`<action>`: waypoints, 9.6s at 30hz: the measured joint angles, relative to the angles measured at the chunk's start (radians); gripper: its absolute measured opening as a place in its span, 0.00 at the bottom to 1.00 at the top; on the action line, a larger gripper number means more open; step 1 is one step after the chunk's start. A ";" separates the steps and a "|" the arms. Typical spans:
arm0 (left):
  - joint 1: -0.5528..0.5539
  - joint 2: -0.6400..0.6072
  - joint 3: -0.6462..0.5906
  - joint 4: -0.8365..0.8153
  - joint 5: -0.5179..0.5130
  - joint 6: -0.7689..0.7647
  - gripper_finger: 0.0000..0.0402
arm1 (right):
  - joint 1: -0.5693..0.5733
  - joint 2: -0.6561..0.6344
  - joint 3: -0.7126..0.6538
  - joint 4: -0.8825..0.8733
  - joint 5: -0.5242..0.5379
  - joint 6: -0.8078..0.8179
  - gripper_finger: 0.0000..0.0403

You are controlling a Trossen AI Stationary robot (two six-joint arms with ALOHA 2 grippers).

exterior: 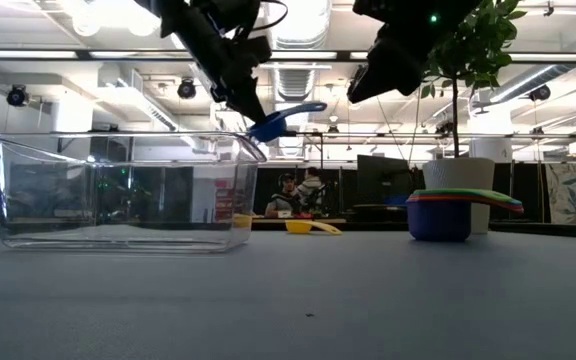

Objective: Nest measuring cups in basket
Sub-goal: Stack the blue measuring cup on the top of the green measuring cup, then stack the yellow measuring cup on the top of the blue measuring cup, then put the stacked measuring cups into the transparent bin

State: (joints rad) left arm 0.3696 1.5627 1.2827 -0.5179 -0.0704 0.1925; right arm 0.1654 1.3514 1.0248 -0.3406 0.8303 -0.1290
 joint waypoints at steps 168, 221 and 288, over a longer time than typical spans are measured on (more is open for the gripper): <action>-0.033 -0.524 -0.820 1.192 0.552 -0.227 0.00 | -0.520 0.418 0.278 -0.008 -0.630 0.207 0.51; -0.033 -0.528 -0.819 1.189 0.552 -0.205 0.00 | -0.666 0.636 0.351 0.006 -0.706 0.153 0.35; -0.032 -0.525 -0.820 1.120 0.523 -0.220 0.00 | -0.190 -0.191 -0.170 -0.600 -0.594 0.798 0.55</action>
State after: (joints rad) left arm 0.3374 1.0374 0.4625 0.6024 0.4530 -0.0277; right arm -0.0242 1.1606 0.8551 -0.9410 0.2367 0.6692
